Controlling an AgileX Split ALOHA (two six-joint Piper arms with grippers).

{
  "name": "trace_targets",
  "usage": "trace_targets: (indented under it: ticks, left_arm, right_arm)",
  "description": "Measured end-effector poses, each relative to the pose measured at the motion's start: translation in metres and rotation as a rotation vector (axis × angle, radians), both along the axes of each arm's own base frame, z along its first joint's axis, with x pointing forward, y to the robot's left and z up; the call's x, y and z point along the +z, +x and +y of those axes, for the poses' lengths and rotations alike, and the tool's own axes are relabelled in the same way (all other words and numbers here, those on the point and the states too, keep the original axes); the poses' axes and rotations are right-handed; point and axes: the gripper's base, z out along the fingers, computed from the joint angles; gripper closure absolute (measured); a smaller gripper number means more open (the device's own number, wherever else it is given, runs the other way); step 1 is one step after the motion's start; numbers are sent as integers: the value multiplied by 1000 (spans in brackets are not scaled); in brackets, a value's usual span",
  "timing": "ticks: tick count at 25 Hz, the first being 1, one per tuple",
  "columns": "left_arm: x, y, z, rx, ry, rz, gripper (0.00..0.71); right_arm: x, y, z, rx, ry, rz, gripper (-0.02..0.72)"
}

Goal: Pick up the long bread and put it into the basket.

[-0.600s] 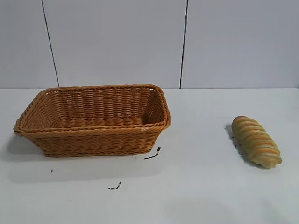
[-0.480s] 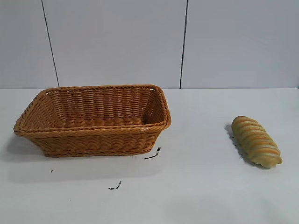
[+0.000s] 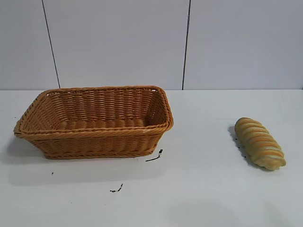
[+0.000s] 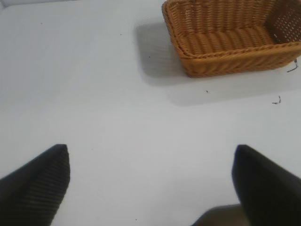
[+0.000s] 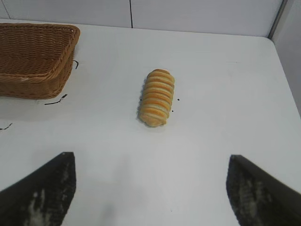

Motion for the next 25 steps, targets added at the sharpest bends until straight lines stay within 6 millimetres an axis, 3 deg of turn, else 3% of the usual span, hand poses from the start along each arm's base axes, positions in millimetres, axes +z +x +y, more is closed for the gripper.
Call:
trace_targets:
  ticks: [4, 10, 17, 25]
  left_arm:
    - [0, 0, 0, 0, 0, 0, 14]
    - [0, 0, 0, 0, 0, 0, 14]
    - [0, 0, 0, 0, 0, 0, 14]
    - [0, 0, 0, 0, 0, 0, 14]
  right_arm:
    - [8, 16, 0, -1, 1, 89, 21]
    - [26, 69, -1, -4, 2, 306, 10]
    - [24, 162, -3, -17, 6, 496, 10]
    - [-16, 272, -3, -10, -2, 766, 10]
